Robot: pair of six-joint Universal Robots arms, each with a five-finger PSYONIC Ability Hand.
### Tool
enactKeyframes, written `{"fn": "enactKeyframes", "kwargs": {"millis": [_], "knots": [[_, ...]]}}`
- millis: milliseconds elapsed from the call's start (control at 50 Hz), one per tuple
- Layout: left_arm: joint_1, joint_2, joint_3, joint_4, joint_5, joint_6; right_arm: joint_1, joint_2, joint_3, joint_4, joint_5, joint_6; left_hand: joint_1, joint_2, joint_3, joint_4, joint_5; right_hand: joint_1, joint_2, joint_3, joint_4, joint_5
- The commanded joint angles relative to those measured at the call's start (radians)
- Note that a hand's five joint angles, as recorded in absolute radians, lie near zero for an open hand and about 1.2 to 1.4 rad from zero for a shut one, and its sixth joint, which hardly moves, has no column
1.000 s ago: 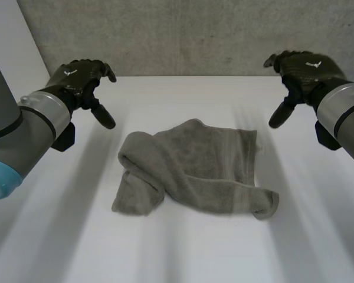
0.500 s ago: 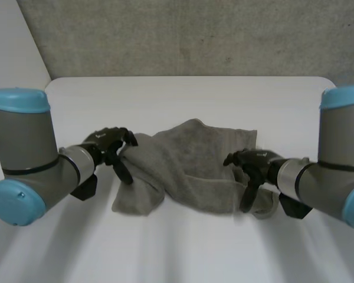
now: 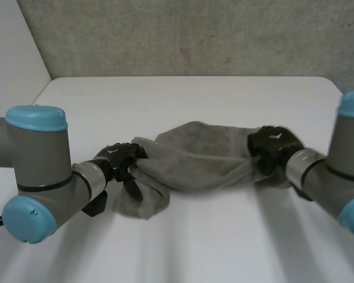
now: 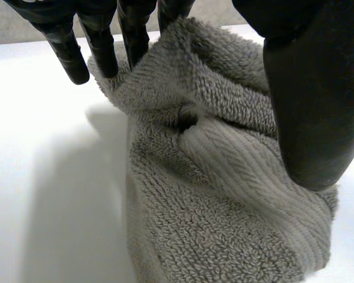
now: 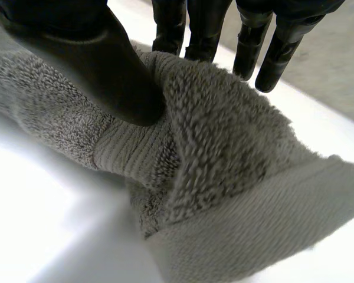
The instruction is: Fold the towel.
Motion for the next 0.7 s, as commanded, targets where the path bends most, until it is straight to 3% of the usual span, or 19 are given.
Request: {"fn": "enactKeyframes", "kwargs": {"millis": [20,140,260,400,560,700], "knots": [[-0.011,0.027,-0.018,0.018,0.000,0.001,-0.127,-0.042,0.014,-0.004,-0.014,-0.097,-0.236,-0.157,-0.042,-0.056,-0.019,0.118,0.143,-0.050,-0.078,0.085],[-0.045,0.016,-0.019,0.021,-0.001,0.004,-0.198,-0.058,0.066,-0.012,-0.017,-0.214,-0.236,-0.157,-0.042,-0.056,-0.019,0.118,0.143,-0.050,-0.078,0.085],[-0.092,0.005,-0.019,0.038,-0.005,0.011,-0.206,-0.059,0.099,-0.029,-0.036,-0.223,-0.230,-0.151,-0.042,-0.056,-0.013,0.118,0.143,-0.050,-0.078,0.085],[-0.132,0.008,-0.026,0.106,-0.115,0.019,-0.207,-0.064,0.109,-0.032,-0.068,-0.223,-0.221,-0.143,-0.042,-0.056,-0.004,0.118,0.143,-0.050,-0.078,0.085],[-0.126,0.008,-0.041,0.121,-0.147,0.048,-0.240,-0.068,0.100,-0.046,-0.074,-0.235,-0.224,-0.145,-0.042,-0.056,-0.007,0.118,0.143,-0.050,-0.078,0.085],[-0.074,0.022,-0.046,0.138,-0.147,0.059,-0.283,-0.067,0.114,-0.037,-0.149,-0.278,-0.224,-0.145,-0.042,-0.056,-0.007,0.118,0.143,-0.050,-0.078,0.085]]}}
